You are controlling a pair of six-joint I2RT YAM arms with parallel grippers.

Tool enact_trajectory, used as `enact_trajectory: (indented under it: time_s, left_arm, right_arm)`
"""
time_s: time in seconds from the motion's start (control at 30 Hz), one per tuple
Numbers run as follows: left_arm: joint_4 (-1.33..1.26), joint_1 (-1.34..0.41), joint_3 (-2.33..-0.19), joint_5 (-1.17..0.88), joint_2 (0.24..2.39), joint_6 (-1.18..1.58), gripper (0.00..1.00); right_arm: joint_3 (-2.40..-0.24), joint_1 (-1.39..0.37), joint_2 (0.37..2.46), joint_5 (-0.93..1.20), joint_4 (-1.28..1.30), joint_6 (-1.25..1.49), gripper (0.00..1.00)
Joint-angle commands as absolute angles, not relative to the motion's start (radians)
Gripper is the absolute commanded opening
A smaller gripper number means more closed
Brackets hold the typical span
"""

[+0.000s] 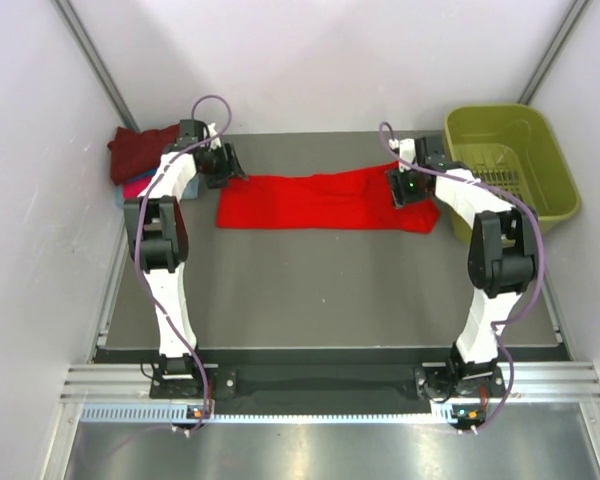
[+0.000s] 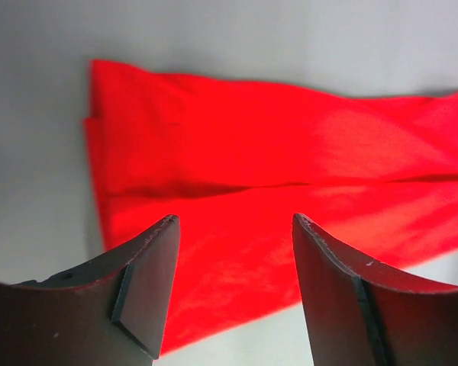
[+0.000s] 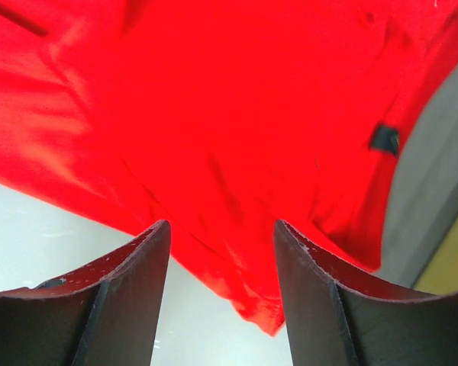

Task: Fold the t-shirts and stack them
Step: Fold the tshirt

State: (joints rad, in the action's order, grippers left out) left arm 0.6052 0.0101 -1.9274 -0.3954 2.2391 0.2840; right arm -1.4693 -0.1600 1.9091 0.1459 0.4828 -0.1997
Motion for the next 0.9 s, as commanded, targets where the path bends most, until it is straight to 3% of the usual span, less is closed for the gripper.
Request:
enact_trajectory:
  time_s: [0.0,0.37,0.47,0.53,0.57,0.6,0.63,0.67,0.87]
  left_arm:
    - [0.618,0.021,-1.953,-0.348,2.281,0.253,0.66]
    - [0.647,0.032,-1.928,-0.255,2.31,0.21,0.66]
    - [0.647,0.034,-1.914,-0.218,2.313,0.201,0.56]
    - [0.646,0.031,-1.902,-0.21,2.312,0.192,0.3]
    - [0.644,0.031,-1.893,-0.206,2.312,0.183,0.11]
    - [0.646,0.031,-1.888,-0.198,2.31,0.18,0.01]
    - [0.647,0.029,-1.878,-0.189,2.31,0.169,0.0]
    - [0.649,0.029,-1.873,-0.186,2.307,0.161,0.0]
    - [0.664,0.015,-1.792,-0.187,2.252,0.13,0.0]
  right_arm:
    - [-1.466,-0.129,1.931,0.087,0.462,-0.235,0.57]
    - [-1.494,-0.11,2.06,0.097,0.443,-0.244,0.57]
    - [-1.514,-0.112,2.103,0.104,0.442,-0.238,0.55]
    - [-1.534,-0.11,2.14,0.103,0.442,-0.236,0.46]
    - [-1.543,-0.11,2.151,0.101,0.443,-0.23,0.39]
    - [-1.56,-0.11,2.161,0.101,0.443,-0.224,0.33]
    - [-1.571,-0.11,2.178,0.101,0.446,-0.221,0.23]
    - [-1.581,-0.11,2.187,0.1,0.446,-0.21,0.21]
    - [-1.67,-0.11,2.238,0.091,0.48,-0.198,0.16]
